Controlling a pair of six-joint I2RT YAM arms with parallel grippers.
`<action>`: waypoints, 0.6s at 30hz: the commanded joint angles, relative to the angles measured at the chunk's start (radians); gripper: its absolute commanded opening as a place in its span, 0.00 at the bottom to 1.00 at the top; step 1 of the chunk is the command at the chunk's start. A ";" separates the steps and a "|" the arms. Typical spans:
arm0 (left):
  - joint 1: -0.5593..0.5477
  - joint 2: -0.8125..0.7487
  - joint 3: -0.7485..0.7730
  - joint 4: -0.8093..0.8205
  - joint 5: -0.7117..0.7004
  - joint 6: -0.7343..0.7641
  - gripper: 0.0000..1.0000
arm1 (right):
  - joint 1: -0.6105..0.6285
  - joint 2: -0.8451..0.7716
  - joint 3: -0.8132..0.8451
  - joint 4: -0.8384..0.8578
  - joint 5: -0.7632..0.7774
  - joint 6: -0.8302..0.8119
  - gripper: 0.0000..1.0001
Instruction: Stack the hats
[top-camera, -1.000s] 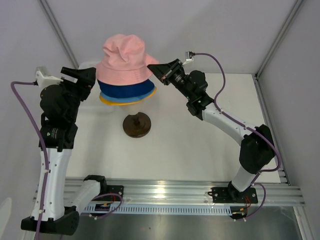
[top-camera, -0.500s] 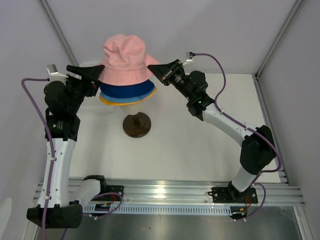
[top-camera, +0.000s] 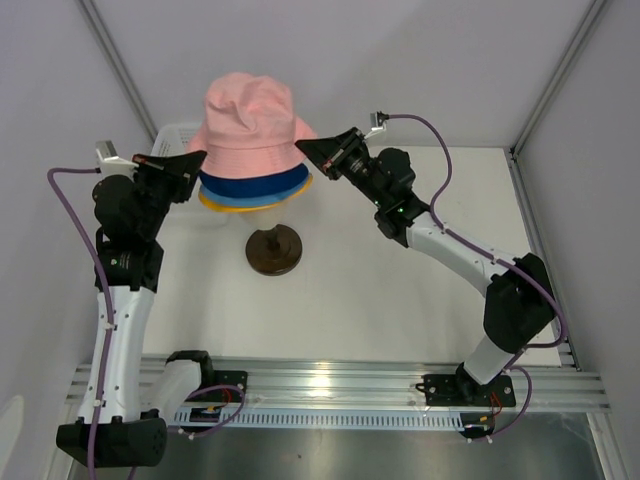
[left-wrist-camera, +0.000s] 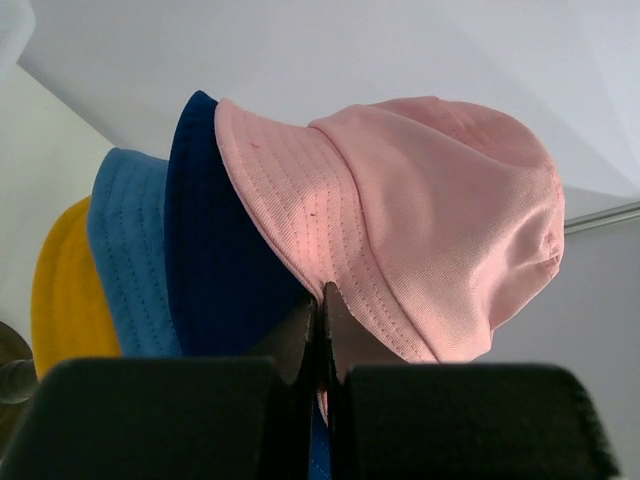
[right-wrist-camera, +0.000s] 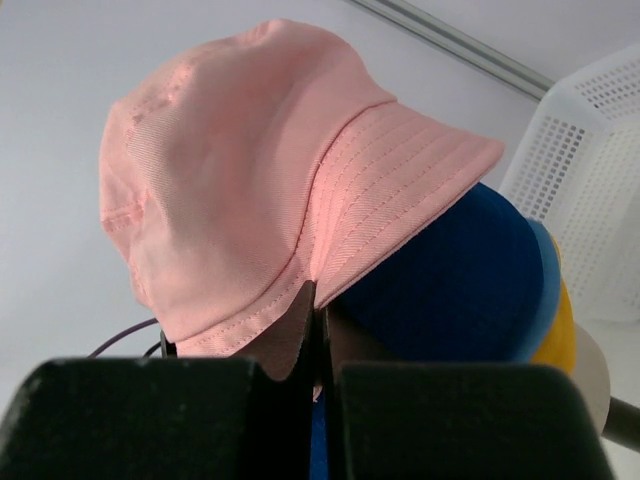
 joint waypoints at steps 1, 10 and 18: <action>0.011 -0.006 -0.020 -0.079 -0.013 0.116 0.01 | 0.008 -0.041 -0.047 -0.084 -0.019 -0.020 0.00; 0.011 -0.035 -0.095 -0.134 0.016 0.244 0.01 | 0.003 -0.094 -0.160 -0.173 -0.009 -0.085 0.00; 0.011 0.000 0.006 -0.166 0.178 0.424 0.01 | -0.003 -0.078 -0.154 -0.088 -0.143 -0.103 0.00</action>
